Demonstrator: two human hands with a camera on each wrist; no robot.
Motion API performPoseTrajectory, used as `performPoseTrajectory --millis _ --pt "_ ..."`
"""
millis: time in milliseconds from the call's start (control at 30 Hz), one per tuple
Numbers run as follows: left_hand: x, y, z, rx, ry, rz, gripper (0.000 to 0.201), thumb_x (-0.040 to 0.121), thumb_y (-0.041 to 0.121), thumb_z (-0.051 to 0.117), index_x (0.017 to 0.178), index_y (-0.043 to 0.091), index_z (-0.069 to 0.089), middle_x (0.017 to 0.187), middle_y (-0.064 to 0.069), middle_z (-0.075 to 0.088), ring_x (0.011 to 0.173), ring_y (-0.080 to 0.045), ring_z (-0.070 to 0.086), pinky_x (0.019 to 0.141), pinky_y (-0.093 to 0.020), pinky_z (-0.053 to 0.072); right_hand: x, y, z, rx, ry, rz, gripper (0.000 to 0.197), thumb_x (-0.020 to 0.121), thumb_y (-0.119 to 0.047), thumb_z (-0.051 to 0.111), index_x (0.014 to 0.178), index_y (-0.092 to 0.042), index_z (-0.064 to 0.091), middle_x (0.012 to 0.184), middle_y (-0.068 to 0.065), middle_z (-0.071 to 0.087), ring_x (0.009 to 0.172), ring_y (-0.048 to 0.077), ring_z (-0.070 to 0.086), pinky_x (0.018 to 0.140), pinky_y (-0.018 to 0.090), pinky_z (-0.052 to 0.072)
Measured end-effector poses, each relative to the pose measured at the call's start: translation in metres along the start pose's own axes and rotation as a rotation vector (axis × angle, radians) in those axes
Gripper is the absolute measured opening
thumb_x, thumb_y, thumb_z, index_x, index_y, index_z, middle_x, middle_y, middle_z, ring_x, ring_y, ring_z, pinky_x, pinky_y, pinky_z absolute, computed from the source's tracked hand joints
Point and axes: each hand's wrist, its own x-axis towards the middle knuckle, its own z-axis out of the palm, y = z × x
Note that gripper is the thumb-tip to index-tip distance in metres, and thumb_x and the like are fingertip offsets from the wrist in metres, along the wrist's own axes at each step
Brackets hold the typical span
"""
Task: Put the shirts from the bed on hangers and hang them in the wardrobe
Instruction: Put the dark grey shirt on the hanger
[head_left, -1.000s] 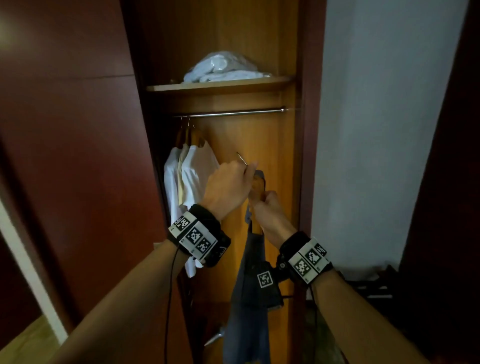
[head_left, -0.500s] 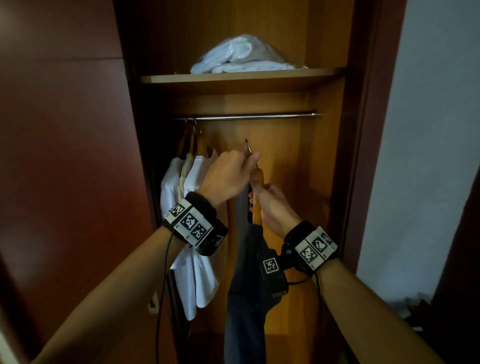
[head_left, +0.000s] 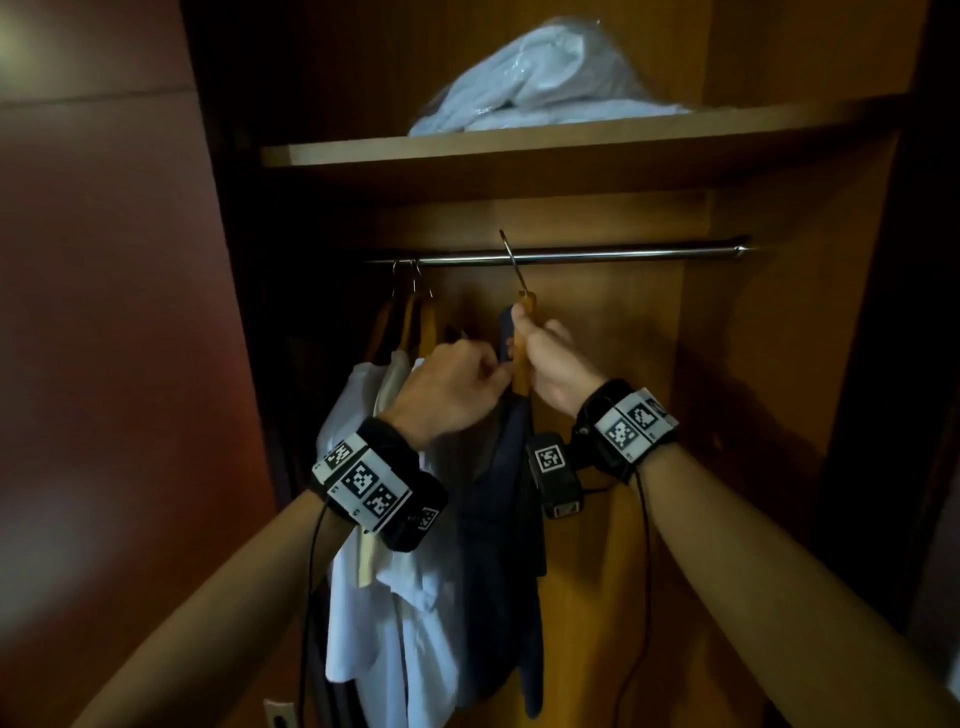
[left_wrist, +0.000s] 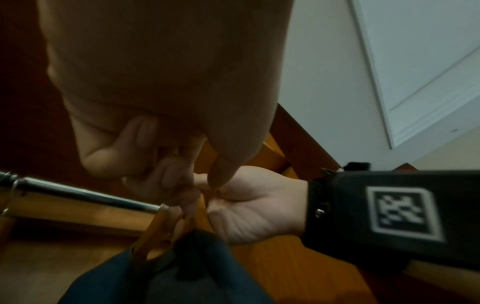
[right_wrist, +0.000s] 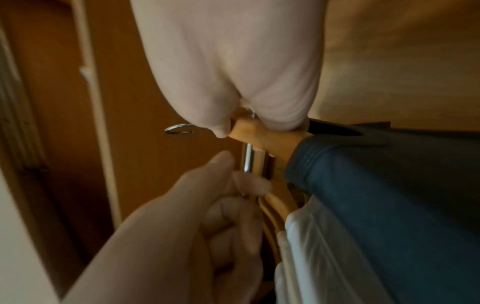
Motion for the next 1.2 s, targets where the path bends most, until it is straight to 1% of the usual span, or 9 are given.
performPoseTrajectory --millis 167,233,333,500,633,767,933,1067,1200 --pt "0.012 -0.037 0.018 0.007 -0.098 -0.032 0.04 0.096 0.062 0.057 0.083 0.025 0.063 0.073 0.009 0.066 0.073 -0.008 0.063 0.075 -0.034 0.054 0.049 0.001 0.018 -0.031 0.071 0.026 0.025 0.109 -0.043 0.053 0.1 -0.02 0.05 0.093 0.005 0.06 0.083 0.015 0.059 0.071 0.027 0.049" --pt "0.014 -0.049 0.023 0.064 -0.133 -0.017 0.039 0.095 0.063 0.058 0.085 0.026 0.061 0.074 0.011 0.063 0.078 -0.009 0.062 0.081 -0.031 0.049 0.064 0.001 0.028 -0.003 0.103 0.03 0.022 0.11 -0.04 0.053 0.1 -0.02 0.048 0.087 0.004 0.055 0.074 0.014 0.054 0.069 0.027 0.047" --pt "0.015 -0.062 0.029 0.153 -0.115 0.012 0.036 0.096 0.06 0.058 0.088 0.025 0.054 0.076 0.016 0.05 0.086 -0.01 0.05 0.088 -0.028 0.029 0.085 0.004 0.038 -0.012 0.09 0.054 0.029 0.11 -0.041 0.052 0.12 -0.013 0.05 0.086 0.004 0.052 0.074 0.014 0.052 0.072 0.029 0.047" --pt "0.016 -0.082 0.039 0.143 -0.065 -0.008 0.034 0.094 0.056 0.061 0.093 0.027 0.044 0.094 0.006 0.056 0.109 -0.021 0.058 0.115 -0.044 0.031 0.102 0.008 0.052 -0.029 0.078 0.061 0.04 0.109 -0.041 0.053 0.135 -0.011 0.045 0.093 0.004 0.054 0.082 0.014 0.054 0.091 0.033 0.046" --pt "0.015 -0.095 0.042 0.164 -0.075 -0.032 0.032 0.092 0.057 0.06 0.101 0.028 0.05 0.099 0.005 0.061 0.112 -0.024 0.059 0.114 -0.041 0.034 0.109 0.009 0.061 -0.056 0.11 0.064 0.057 0.11 -0.041 0.052 0.152 -0.005 0.038 0.091 0.003 0.053 0.078 0.013 0.054 0.085 0.03 0.048" --pt "0.009 -0.099 0.042 0.294 -0.026 0.02 0.042 0.091 0.064 0.048 0.118 0.034 0.058 0.101 0.01 0.068 0.116 -0.019 0.057 0.124 -0.048 0.019 0.109 0.011 0.068 -0.065 0.114 0.089 0.048 0.112 -0.036 0.049 0.147 -0.003 0.043 0.082 0.007 0.052 0.068 0.015 0.052 0.061 0.025 0.047" --pt "0.005 -0.097 0.03 0.324 -0.065 -0.036 0.052 0.094 0.067 0.039 0.133 0.038 0.058 0.111 0.004 0.072 0.124 -0.024 0.056 0.126 -0.047 0.012 0.115 0.01 0.079 -0.024 0.099 0.102 0.041 0.112 -0.034 0.05 0.14 -0.004 0.046 0.083 0.008 0.05 0.069 0.016 0.05 0.065 0.028 0.047" --pt "0.002 -0.086 0.008 0.219 -0.089 -0.076 0.047 0.1 0.055 0.053 0.14 0.031 0.053 0.128 -0.007 0.062 0.135 -0.026 0.041 0.122 -0.04 0.021 0.119 0.004 0.088 -0.018 0.085 0.113 0.021 0.111 -0.032 0.053 0.108 -0.012 0.051 0.081 0.007 0.048 0.067 0.016 0.049 0.063 0.031 0.049" --pt "0.003 -0.085 0.002 0.197 -0.1 -0.089 0.047 0.102 0.054 0.053 0.139 0.026 0.054 0.132 -0.014 0.058 0.134 -0.028 0.046 0.12 -0.036 0.023 0.126 0.003 0.092 -0.02 0.065 0.143 0.031 0.109 -0.037 0.055 0.126 -0.013 0.042 0.091 0.01 0.053 0.069 0.017 0.056 0.066 0.033 0.058"
